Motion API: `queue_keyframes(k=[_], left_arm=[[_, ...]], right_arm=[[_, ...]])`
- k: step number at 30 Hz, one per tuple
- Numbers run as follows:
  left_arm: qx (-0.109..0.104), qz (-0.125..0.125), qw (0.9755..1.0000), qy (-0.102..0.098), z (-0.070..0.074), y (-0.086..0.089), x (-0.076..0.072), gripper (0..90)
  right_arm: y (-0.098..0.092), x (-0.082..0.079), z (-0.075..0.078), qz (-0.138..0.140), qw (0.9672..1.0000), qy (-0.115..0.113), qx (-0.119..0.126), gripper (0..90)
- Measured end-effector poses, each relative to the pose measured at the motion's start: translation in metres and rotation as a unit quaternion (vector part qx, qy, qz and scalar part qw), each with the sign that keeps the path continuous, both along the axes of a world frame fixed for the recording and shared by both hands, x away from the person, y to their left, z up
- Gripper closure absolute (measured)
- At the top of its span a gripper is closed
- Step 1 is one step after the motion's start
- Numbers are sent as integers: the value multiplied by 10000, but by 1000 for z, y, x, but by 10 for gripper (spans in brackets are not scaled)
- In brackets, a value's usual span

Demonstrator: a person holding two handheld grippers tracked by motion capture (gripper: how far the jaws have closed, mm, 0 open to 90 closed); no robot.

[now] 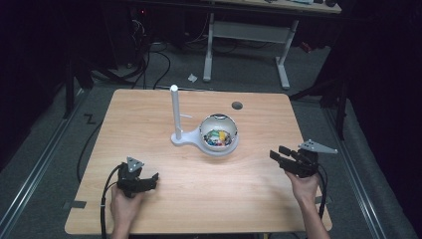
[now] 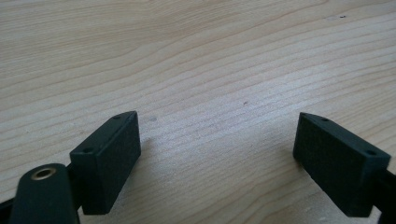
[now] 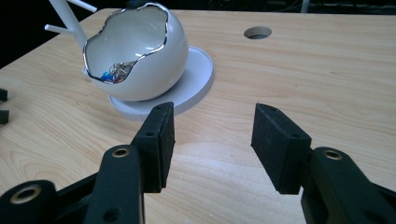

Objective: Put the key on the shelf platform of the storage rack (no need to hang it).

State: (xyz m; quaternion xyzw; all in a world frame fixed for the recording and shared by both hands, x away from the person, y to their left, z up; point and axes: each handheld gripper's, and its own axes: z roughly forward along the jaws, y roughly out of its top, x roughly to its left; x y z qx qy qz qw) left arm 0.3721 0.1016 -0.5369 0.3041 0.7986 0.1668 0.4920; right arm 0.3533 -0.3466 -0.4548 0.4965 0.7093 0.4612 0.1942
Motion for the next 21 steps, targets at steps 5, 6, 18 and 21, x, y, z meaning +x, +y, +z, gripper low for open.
queue_keyframes(k=[5,6,18,21], left_arm=[[-2,5,10000,0,0,0,0,153],[1,2,10000,-2,0,0,0,153],[-3,5,10000,1,0,0,0,153],[-6,6,10000,2,0,0,0,153]], right_arm=[[3,-2,-7,15,10000,37,13,493],[4,-2,-10,31,10000,71,25,493],[12,-4,-25,65,9998,179,36,493],[16,-3,-32,95,9997,241,-35,494]])
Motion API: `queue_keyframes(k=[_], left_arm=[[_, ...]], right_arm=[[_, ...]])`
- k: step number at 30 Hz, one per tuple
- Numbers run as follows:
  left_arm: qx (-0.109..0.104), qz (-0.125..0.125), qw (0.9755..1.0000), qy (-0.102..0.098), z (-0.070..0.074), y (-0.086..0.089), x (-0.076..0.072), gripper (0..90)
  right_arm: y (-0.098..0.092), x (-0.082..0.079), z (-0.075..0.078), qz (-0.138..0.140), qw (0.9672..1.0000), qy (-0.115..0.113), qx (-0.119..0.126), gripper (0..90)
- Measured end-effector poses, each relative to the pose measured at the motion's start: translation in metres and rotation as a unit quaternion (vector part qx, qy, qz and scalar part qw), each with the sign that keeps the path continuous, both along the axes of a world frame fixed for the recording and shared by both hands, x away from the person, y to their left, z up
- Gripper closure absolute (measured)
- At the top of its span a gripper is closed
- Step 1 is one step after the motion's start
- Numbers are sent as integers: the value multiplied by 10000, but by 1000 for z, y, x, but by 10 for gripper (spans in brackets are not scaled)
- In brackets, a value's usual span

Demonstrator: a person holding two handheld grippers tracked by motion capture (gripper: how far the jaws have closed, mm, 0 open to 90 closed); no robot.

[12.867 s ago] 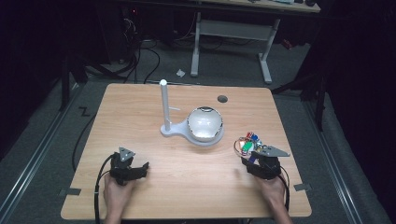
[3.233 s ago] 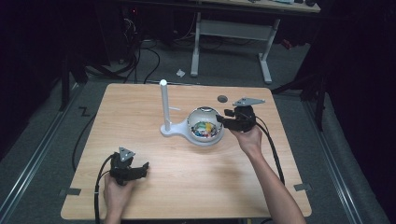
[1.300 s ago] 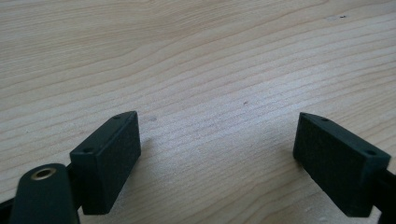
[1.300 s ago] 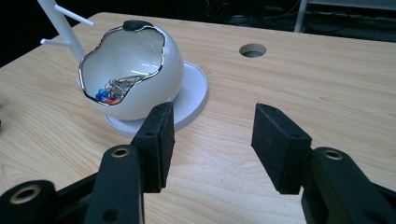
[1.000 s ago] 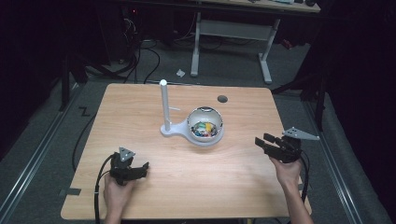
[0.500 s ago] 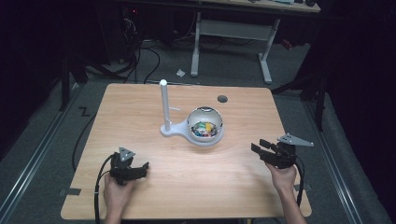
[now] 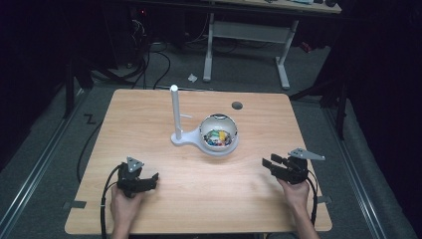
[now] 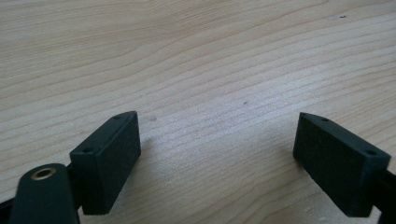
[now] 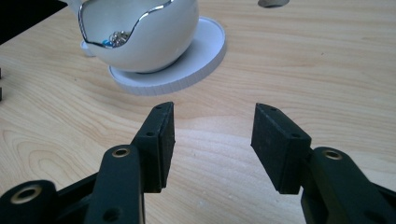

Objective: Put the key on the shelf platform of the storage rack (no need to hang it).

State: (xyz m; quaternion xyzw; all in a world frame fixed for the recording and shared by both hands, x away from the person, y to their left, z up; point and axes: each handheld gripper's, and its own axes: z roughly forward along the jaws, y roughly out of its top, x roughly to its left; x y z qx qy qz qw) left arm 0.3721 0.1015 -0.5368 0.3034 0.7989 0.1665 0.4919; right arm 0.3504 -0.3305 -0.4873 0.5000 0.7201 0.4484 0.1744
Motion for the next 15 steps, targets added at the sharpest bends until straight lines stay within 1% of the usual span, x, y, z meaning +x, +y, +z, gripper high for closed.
queue_keyframes(k=[2,3,4,13,15], left_arm=[[2,-2,10000,-2,0,0,0,153],[6,-3,10000,-2,0,0,0,153],[-1,3,10000,0,0,0,0,153],[4,-1,10000,-2,0,0,0,153],[5,-3,10000,-3,0,0,0,153]], right_arm=[[1,0,-2,-9,10000,22,-8,493],[4,0,-5,-5,10000,37,-82,493],[5,0,-7,10,9999,28,-107,493],[13,0,-19,8,9997,106,-238,490],[16,1,-24,19,9994,134,-310,486]])
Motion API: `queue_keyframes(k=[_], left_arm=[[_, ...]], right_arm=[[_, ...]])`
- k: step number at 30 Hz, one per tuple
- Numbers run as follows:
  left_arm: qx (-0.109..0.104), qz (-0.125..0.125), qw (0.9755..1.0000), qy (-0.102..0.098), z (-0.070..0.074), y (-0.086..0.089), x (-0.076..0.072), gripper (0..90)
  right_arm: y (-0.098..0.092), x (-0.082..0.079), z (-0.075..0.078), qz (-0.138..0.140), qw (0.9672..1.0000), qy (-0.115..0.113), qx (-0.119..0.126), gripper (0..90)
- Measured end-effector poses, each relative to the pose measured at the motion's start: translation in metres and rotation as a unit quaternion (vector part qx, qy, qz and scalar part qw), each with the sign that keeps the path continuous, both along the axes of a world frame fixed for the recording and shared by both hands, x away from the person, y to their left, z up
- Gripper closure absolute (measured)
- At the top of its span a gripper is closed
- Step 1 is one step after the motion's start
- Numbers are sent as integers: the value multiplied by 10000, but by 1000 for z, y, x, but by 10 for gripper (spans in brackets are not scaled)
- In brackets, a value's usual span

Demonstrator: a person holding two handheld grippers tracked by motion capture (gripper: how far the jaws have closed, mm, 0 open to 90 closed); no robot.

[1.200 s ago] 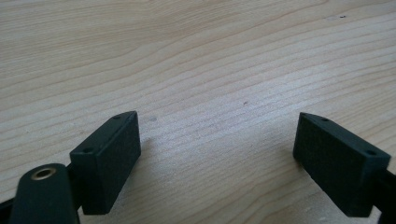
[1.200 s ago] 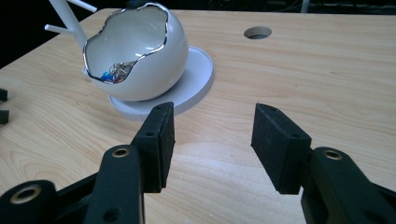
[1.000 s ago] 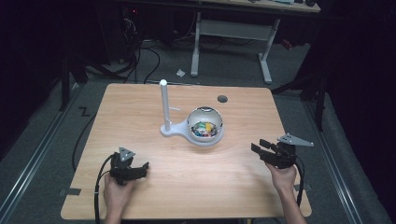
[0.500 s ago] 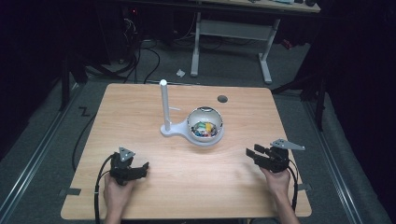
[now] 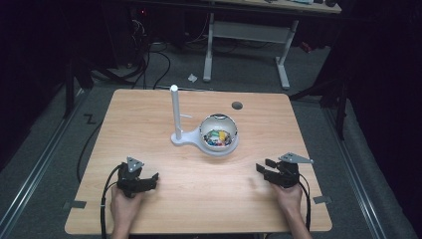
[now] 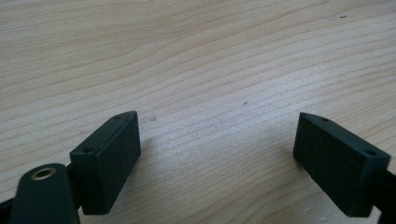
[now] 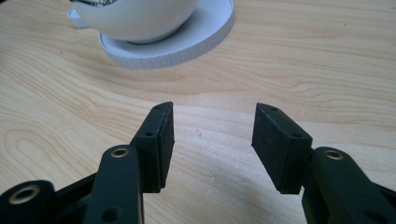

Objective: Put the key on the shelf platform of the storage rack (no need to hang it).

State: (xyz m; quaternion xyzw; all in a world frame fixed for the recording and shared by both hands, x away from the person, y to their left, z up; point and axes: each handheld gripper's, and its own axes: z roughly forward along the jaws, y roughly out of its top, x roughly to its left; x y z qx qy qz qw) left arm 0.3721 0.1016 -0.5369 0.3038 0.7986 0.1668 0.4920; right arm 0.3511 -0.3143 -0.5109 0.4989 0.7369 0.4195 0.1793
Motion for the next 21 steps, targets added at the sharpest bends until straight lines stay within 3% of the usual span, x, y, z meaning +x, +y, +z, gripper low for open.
queue_keyframes(k=[21], left_arm=[[-14,15,10000,11,0,0,0,154]], right_arm=[[18,2,-18,45,9984,87,-562,466]])
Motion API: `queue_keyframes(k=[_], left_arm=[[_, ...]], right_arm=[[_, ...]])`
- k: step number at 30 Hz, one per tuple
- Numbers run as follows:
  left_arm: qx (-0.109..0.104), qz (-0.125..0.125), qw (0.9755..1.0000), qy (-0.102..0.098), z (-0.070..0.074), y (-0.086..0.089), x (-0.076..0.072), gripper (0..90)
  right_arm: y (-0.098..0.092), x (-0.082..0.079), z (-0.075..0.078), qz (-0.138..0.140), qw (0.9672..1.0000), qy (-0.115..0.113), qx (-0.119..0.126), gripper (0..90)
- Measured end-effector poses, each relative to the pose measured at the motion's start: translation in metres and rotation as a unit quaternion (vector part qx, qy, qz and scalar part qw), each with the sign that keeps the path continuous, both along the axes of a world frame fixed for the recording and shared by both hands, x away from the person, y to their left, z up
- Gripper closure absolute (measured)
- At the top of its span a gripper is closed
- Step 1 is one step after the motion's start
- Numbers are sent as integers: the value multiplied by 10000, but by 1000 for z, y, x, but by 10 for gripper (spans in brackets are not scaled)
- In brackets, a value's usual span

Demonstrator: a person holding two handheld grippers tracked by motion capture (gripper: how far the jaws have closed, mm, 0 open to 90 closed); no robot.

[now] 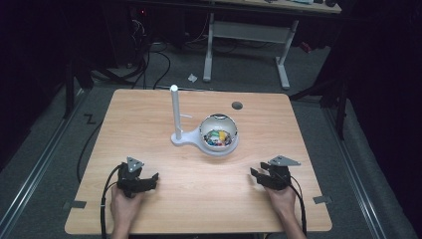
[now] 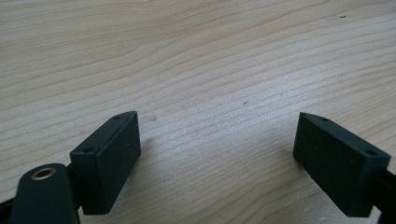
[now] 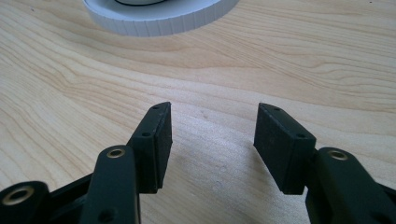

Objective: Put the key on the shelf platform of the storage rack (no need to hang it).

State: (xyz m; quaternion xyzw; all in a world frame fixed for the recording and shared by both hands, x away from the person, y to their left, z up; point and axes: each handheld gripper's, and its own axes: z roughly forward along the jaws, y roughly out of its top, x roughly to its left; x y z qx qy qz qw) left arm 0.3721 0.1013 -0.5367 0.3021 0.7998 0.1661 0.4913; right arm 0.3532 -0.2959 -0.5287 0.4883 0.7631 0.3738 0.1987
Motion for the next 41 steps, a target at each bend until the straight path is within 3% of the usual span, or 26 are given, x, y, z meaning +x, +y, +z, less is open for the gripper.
queue_keyframes(k=[19,41], left_arm=[[-4,3,10000,2,0,0,0,153],[-15,15,10000,5,0,0,0,154]], right_arm=[[9,0,-2,131,9986,57,-500,416],[8,1,-2,129,9986,91,-496,372]])
